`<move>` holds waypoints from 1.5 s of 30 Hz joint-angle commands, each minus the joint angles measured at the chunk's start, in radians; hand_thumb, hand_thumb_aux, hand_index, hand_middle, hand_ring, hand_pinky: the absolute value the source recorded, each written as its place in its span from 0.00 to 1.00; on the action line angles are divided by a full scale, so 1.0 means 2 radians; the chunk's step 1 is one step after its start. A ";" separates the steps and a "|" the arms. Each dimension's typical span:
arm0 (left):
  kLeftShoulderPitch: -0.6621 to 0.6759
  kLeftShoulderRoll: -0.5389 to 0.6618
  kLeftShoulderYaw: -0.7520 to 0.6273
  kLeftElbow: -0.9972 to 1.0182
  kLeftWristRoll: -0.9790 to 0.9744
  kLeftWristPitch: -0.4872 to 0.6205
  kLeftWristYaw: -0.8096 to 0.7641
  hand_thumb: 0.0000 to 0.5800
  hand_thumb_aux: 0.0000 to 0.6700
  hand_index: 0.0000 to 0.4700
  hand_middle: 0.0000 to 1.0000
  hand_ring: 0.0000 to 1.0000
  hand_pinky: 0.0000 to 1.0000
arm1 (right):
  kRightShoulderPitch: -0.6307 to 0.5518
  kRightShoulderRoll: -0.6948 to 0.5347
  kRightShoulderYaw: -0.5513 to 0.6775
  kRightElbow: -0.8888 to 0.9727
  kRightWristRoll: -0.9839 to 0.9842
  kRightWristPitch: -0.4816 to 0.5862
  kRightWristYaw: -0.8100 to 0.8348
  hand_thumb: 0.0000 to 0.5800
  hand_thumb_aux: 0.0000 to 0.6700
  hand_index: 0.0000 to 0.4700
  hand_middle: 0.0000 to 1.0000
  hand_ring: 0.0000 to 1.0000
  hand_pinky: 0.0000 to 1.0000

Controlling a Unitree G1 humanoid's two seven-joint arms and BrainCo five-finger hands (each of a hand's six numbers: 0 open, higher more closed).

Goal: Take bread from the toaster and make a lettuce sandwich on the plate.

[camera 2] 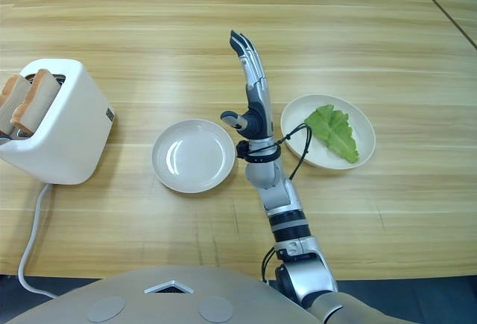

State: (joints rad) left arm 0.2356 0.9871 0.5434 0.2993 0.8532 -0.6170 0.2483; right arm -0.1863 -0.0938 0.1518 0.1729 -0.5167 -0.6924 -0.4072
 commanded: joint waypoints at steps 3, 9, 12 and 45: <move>-0.016 0.019 -0.039 0.017 -0.010 0.024 0.014 0.00 0.00 0.00 0.00 0.00 0.00 | -0.001 0.001 0.000 0.005 0.001 0.002 0.001 0.00 0.00 0.00 0.00 0.00 0.00; -0.019 0.026 -0.056 0.015 -0.021 0.058 0.013 0.00 0.00 0.00 0.00 0.00 0.00 | -0.001 0.001 0.001 0.005 0.000 0.002 0.002 0.00 0.00 0.00 0.00 0.00 0.00; -0.022 0.029 -0.069 0.016 -0.026 0.069 0.009 0.00 0.00 0.00 0.00 0.00 0.00 | -0.001 0.001 0.001 0.007 -0.001 0.002 0.001 0.00 0.00 0.00 0.00 0.00 0.00; -0.046 0.026 -0.133 0.010 -0.104 0.078 -0.006 1.00 1.00 1.00 0.00 0.00 0.00 | -0.001 -0.005 0.001 0.022 -0.009 -0.004 -0.004 0.00 0.00 0.00 0.00 0.00 0.00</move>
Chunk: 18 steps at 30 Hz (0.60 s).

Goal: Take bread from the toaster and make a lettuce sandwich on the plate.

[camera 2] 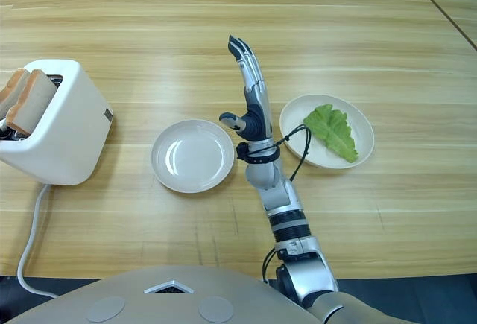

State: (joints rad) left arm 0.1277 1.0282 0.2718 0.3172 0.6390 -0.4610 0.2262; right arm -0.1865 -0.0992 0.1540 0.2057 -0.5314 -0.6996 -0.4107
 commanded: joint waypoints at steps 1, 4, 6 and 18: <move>0.008 0.005 0.006 -0.003 0.000 -0.002 0.008 1.00 1.00 1.00 0.00 0.00 0.00 | -0.001 -0.002 0.000 0.006 -0.002 -0.001 -0.002 0.00 0.00 0.00 0.00 0.00 0.00; 0.001 -0.002 0.024 -0.023 -0.015 -0.008 0.022 1.00 1.00 1.00 0.00 0.00 0.00 | -0.001 -0.002 0.000 0.007 -0.003 -0.001 -0.004 0.00 0.00 0.00 0.00 0.00 0.00; -0.001 -0.007 0.037 -0.035 -0.021 -0.009 0.032 1.00 1.00 1.00 0.00 0.00 0.00 | -0.001 -0.002 0.001 0.008 -0.004 -0.001 -0.004 0.00 0.00 0.00 0.00 0.00 0.00; -0.016 -0.059 0.104 -0.117 -0.101 -0.009 0.032 1.00 1.00 1.00 0.00 0.00 0.00 | -0.003 -0.003 0.000 0.018 -0.006 -0.005 -0.012 0.00 0.00 0.00 0.00 0.00 0.00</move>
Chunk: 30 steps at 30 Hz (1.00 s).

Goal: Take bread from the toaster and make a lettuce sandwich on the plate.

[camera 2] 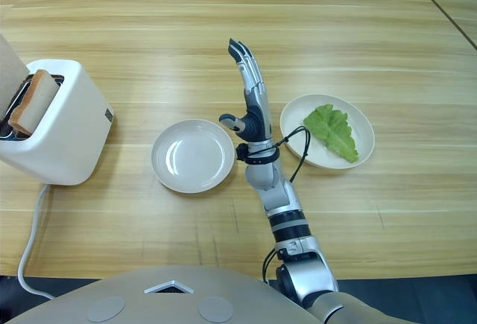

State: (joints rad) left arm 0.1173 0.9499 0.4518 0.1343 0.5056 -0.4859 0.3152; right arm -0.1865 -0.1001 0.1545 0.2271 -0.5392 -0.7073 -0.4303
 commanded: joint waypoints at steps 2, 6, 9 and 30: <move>-0.020 -0.034 0.023 -0.048 -0.068 0.005 -0.021 1.00 1.00 1.00 0.00 0.00 0.00 | -0.004 -0.002 -0.001 0.009 -0.001 -0.001 -0.004 0.00 0.00 0.00 0.00 0.00 0.00; -0.042 -0.060 0.011 -0.102 -0.155 0.014 -0.070 1.00 1.00 1.00 0.00 0.00 0.00 | -0.006 -0.002 -0.007 0.009 0.005 -0.002 -0.007 0.00 0.00 0.00 0.00 0.00 0.00; -0.065 -0.079 -0.030 -0.160 -0.230 0.037 -0.129 1.00 1.00 1.00 0.00 0.00 0.00 | -0.010 -0.005 -0.017 0.006 0.013 -0.002 -0.009 0.00 0.00 0.00 0.00 0.00 0.00; -0.242 -0.241 -0.376 0.069 -0.223 0.093 -0.430 1.00 1.00 1.00 0.00 0.00 0.00 | -0.025 -0.026 -0.069 0.002 0.025 0.003 -0.018 0.00 0.00 0.00 0.00 0.00 0.00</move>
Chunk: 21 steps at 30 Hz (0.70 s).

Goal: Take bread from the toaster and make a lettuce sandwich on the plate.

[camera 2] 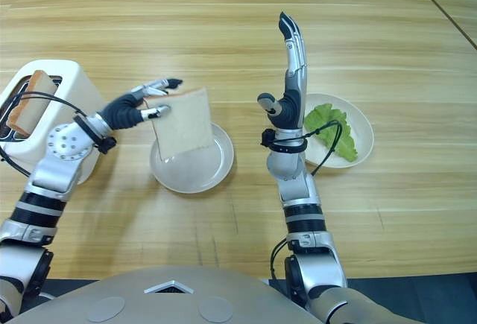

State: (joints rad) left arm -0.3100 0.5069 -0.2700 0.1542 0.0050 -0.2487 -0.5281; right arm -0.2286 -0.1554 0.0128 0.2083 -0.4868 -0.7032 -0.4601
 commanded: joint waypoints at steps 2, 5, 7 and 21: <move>-0.042 -0.032 -0.020 0.096 0.041 -0.041 -0.006 1.00 1.00 1.00 0.00 0.00 0.00 | -0.006 0.003 0.006 0.020 -0.004 -0.001 -0.006 0.00 0.00 0.00 0.00 0.00 0.00; -0.050 -0.041 -0.023 0.127 0.054 -0.059 -0.013 1.00 1.00 1.00 0.00 0.00 0.00 | -0.008 0.003 0.009 0.024 -0.007 -0.003 -0.007 0.00 0.00 0.00 0.00 0.00 0.00; -0.049 -0.041 -0.025 0.136 0.063 -0.069 -0.015 1.00 1.00 1.00 0.00 0.00 0.00 | -0.009 0.002 0.009 0.025 -0.007 -0.004 -0.008 0.00 0.00 0.00 0.00 0.00 0.00; -0.034 -0.033 -0.023 0.120 0.088 -0.078 -0.036 0.94 0.75 0.75 0.00 0.00 0.00 | -0.013 -0.003 0.009 0.033 -0.010 -0.006 -0.013 0.00 0.00 0.00 0.00 0.00 0.00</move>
State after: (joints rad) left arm -0.3868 0.4346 -0.3162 0.3997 0.1558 -0.4092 -0.6030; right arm -0.2413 -0.1531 0.0322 0.2656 -0.5030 -0.7127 -0.4843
